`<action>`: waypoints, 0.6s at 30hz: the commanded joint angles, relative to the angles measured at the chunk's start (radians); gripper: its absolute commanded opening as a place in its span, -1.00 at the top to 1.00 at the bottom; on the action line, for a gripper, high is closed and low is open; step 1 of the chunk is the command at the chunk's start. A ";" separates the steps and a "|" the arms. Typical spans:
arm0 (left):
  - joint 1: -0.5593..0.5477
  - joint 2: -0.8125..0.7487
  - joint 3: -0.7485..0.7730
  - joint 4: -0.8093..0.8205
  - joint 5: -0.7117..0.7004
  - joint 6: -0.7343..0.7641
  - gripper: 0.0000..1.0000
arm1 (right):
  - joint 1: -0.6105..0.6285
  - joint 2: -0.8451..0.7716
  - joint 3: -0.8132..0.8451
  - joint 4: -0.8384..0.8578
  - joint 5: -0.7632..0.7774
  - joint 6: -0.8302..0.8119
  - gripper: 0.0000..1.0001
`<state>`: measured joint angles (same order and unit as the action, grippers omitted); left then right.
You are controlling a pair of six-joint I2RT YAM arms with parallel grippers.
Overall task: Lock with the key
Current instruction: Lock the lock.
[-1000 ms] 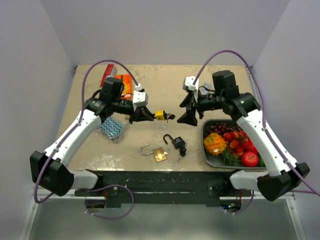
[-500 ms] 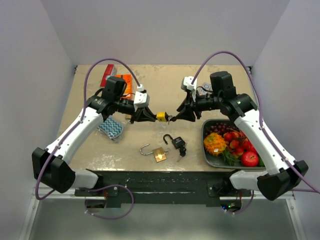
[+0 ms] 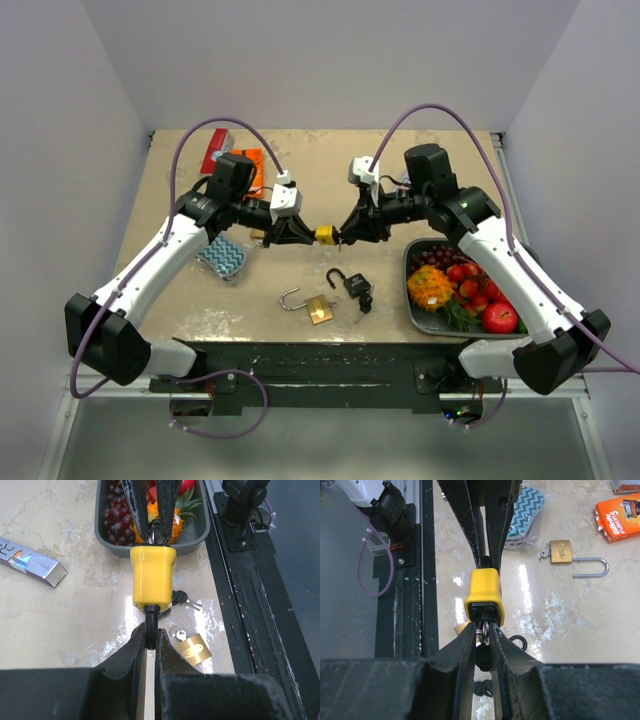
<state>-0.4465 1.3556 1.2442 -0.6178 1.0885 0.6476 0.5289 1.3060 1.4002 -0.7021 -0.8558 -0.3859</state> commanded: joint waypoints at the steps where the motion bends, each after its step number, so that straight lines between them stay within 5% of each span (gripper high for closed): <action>1: -0.003 -0.010 0.055 0.069 0.050 0.009 1.00 | 0.008 0.012 0.006 -0.003 -0.005 -0.039 0.60; 6: -0.003 -0.007 0.055 0.070 0.053 0.009 1.00 | 0.013 0.025 0.014 -0.026 0.014 -0.062 0.54; 11: -0.003 -0.007 0.054 0.067 0.053 0.009 1.00 | 0.013 0.033 0.022 -0.034 0.029 -0.070 1.00; 18: 0.029 -0.007 -0.006 0.032 0.028 0.060 1.00 | -0.026 0.024 0.059 -0.049 0.035 -0.082 1.00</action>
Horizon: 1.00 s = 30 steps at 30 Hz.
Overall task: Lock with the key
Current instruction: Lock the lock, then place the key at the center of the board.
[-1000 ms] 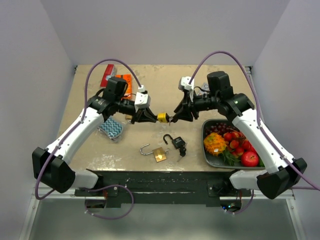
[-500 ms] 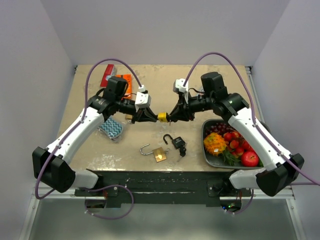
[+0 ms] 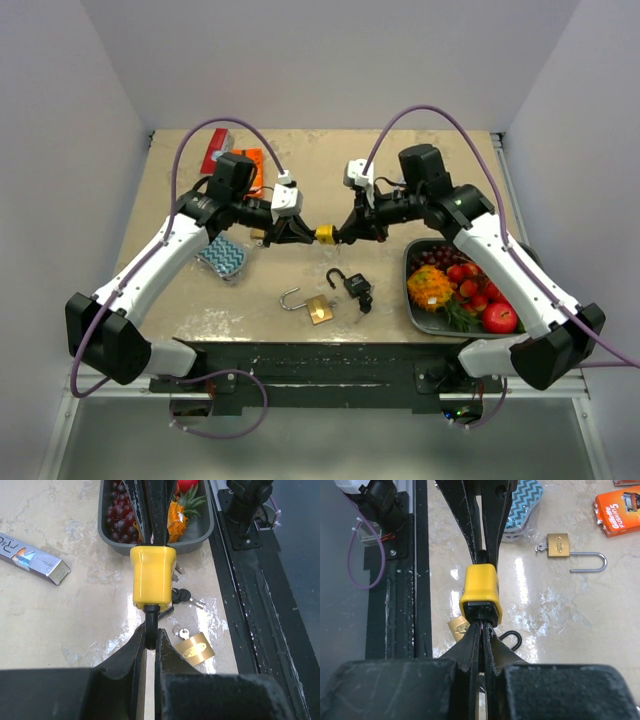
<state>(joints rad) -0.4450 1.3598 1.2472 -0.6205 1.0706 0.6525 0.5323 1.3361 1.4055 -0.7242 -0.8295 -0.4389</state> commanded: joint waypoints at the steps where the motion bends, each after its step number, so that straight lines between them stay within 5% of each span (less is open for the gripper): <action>1: 0.037 -0.008 -0.017 0.031 0.052 0.059 1.00 | -0.047 -0.003 0.061 -0.058 0.009 -0.044 1.00; 11: 0.092 -0.001 -0.066 -0.111 0.025 0.231 1.00 | -0.258 0.069 0.181 -0.207 -0.045 -0.176 1.00; 20: 0.126 -0.057 -0.097 0.007 -0.064 -0.008 1.00 | -0.292 0.267 0.147 0.396 0.237 0.271 1.00; 30: 0.189 -0.091 -0.080 0.104 -0.127 -0.209 1.00 | -0.295 0.621 0.325 0.649 0.578 0.298 1.00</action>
<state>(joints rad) -0.2737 1.3064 1.1358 -0.6136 0.9390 0.5350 0.2413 1.8820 1.6257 -0.2459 -0.4088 -0.1783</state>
